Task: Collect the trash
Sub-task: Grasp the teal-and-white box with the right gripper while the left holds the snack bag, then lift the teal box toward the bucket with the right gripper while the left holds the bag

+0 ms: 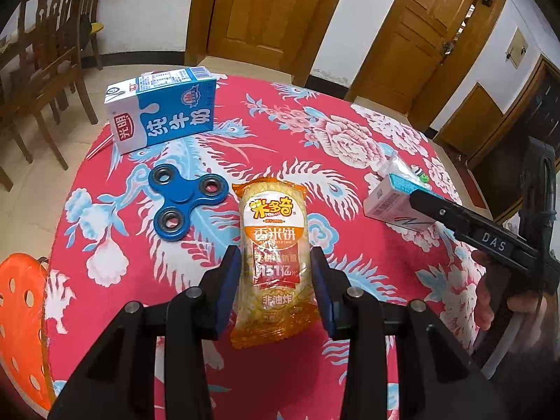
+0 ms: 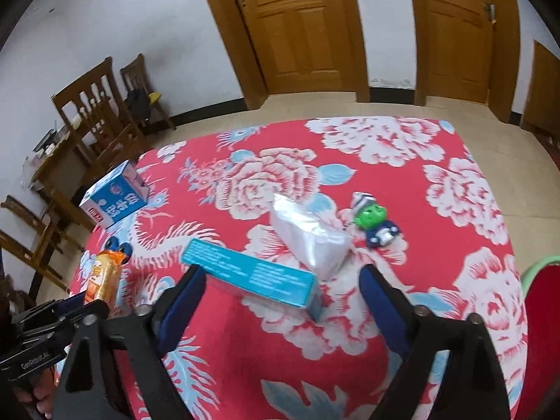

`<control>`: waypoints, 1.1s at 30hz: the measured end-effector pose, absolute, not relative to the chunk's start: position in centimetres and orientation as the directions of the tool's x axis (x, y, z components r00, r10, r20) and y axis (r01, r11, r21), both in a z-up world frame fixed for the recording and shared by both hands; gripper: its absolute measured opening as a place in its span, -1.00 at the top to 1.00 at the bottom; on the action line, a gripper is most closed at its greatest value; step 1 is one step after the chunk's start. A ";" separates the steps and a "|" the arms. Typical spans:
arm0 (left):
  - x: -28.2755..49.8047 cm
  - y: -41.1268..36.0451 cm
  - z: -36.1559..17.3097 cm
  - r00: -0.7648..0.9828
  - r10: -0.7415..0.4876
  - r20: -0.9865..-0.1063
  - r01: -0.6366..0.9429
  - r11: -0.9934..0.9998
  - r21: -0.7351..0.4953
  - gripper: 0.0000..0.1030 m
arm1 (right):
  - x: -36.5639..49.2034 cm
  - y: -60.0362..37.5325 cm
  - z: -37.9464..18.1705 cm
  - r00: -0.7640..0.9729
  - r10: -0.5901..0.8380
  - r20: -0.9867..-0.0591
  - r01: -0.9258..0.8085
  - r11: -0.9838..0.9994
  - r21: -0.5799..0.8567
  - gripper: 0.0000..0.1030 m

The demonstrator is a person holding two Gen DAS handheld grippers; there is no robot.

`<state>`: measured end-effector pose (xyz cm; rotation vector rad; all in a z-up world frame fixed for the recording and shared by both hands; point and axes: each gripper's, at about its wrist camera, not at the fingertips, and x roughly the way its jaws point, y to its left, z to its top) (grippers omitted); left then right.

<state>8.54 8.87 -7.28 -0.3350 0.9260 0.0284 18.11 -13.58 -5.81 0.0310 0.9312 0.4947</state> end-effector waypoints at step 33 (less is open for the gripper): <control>8.2 5.7 -5.6 0.623 -0.158 -0.766 -0.089 0.959 -0.270 0.21 | 9.5 -17.3 -2.1 0.606 0.490 -0.627 -0.369 0.871 0.324 0.47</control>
